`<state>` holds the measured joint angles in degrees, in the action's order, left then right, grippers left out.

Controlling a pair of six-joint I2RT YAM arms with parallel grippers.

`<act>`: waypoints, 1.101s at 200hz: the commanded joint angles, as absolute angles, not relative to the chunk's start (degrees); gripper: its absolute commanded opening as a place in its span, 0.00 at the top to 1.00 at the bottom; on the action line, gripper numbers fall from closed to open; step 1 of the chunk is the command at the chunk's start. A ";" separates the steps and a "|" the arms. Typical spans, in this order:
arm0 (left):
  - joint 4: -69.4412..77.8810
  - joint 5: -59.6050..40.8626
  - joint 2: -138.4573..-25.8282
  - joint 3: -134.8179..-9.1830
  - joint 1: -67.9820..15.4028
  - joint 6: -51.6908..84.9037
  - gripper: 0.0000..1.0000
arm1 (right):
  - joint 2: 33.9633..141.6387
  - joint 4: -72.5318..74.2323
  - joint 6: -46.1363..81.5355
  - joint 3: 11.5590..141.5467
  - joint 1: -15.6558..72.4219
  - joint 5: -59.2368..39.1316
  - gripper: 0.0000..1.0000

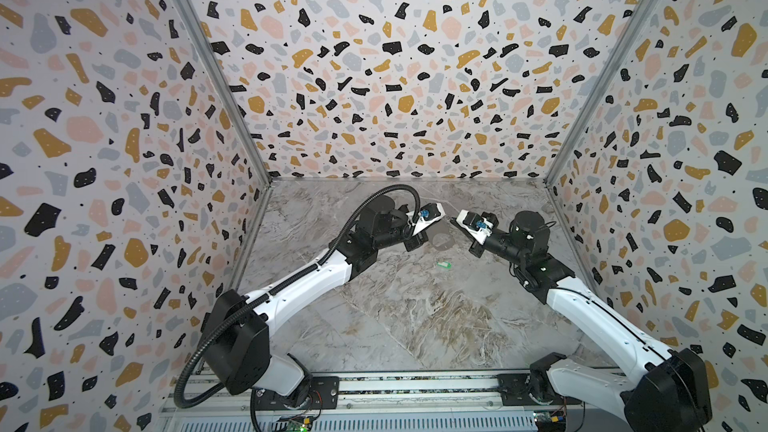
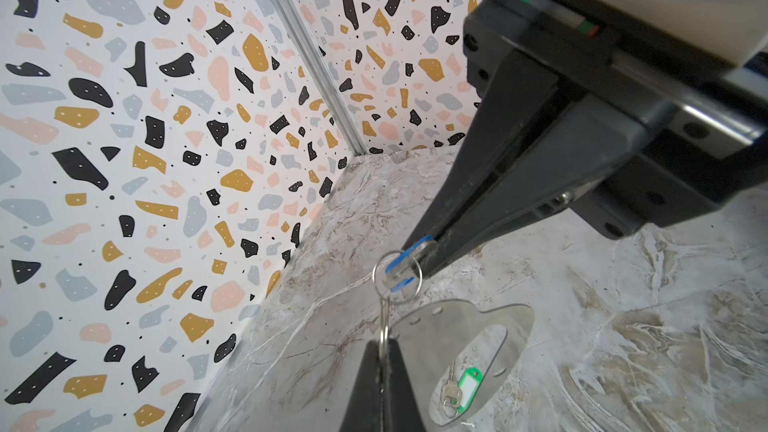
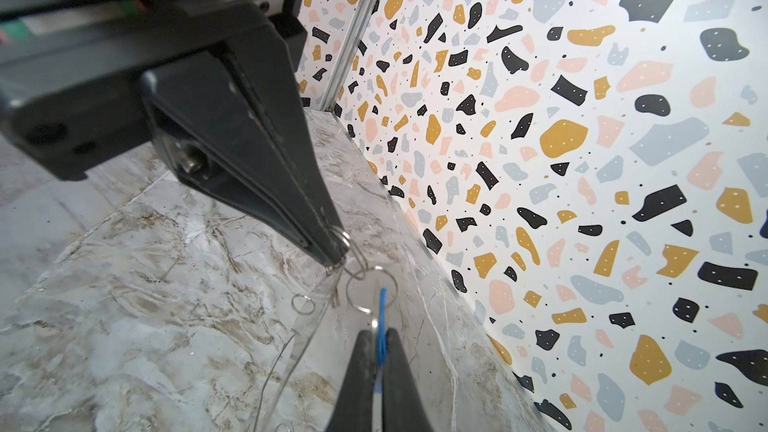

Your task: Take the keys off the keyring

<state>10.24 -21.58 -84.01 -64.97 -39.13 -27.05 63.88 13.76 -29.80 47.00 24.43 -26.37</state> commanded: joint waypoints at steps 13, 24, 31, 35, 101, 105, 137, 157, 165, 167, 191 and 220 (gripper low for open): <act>7.94 -19.73 -84.41 -67.50 -39.16 -28.15 1.00 | 62.81 11.93 -30.22 51.59 24.17 -25.73 1.00; 7.13 -19.88 -84.89 -68.23 -39.20 -28.20 1.00 | 63.34 10.56 -31.29 52.56 24.40 -24.83 1.00; 6.71 -20.17 -85.26 -68.66 -39.20 -28.17 1.00 | 63.63 9.70 -32.26 53.12 24.72 -23.96 1.00; 6.46 -20.35 -85.46 -68.95 -39.19 -28.13 1.00 | 63.86 9.12 -32.92 53.44 24.87 -23.58 1.00; -0.65 -23.20 -90.58 -74.68 -39.22 -27.59 1.00 | 64.69 6.35 -40.53 57.41 27.32 -17.05 1.00; -0.72 -23.00 -90.77 -74.88 -39.27 -27.39 1.00 | 64.80 6.05 -40.95 57.66 27.41 -17.05 1.00; -1.61 -23.53 -92.14 -76.21 -39.20 -26.33 1.00 | 65.76 2.65 -43.35 59.84 28.29 -16.45 1.00; -3.27 -24.77 -93.54 -77.80 -39.20 -25.93 1.00 | 66.15 1.54 -46.05 60.28 29.25 -13.94 1.00; -4.13 -25.09 -94.10 -78.45 -39.20 -25.63 1.00 | 66.10 1.21 -47.30 60.57 29.70 -12.28 1.00; -4.26 -25.12 -94.23 -78.61 -39.20 -25.55 1.00 | 66.09 1.16 -47.57 60.56 29.82 -11.88 1.00; -5.32 -26.37 -95.33 -79.36 -38.87 -24.83 1.00 | 65.93 1.17 -51.08 61.20 30.78 -8.04 1.00; -4.65 -29.49 -95.87 -79.97 -37.89 -22.55 1.00 | 66.39 -0.55 -57.00 62.20 32.88 -3.63 1.00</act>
<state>-2.61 -25.96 -94.70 -78.78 -38.63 -25.06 67.09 -2.37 -50.89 57.63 30.98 -7.68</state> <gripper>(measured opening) 0.047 0.066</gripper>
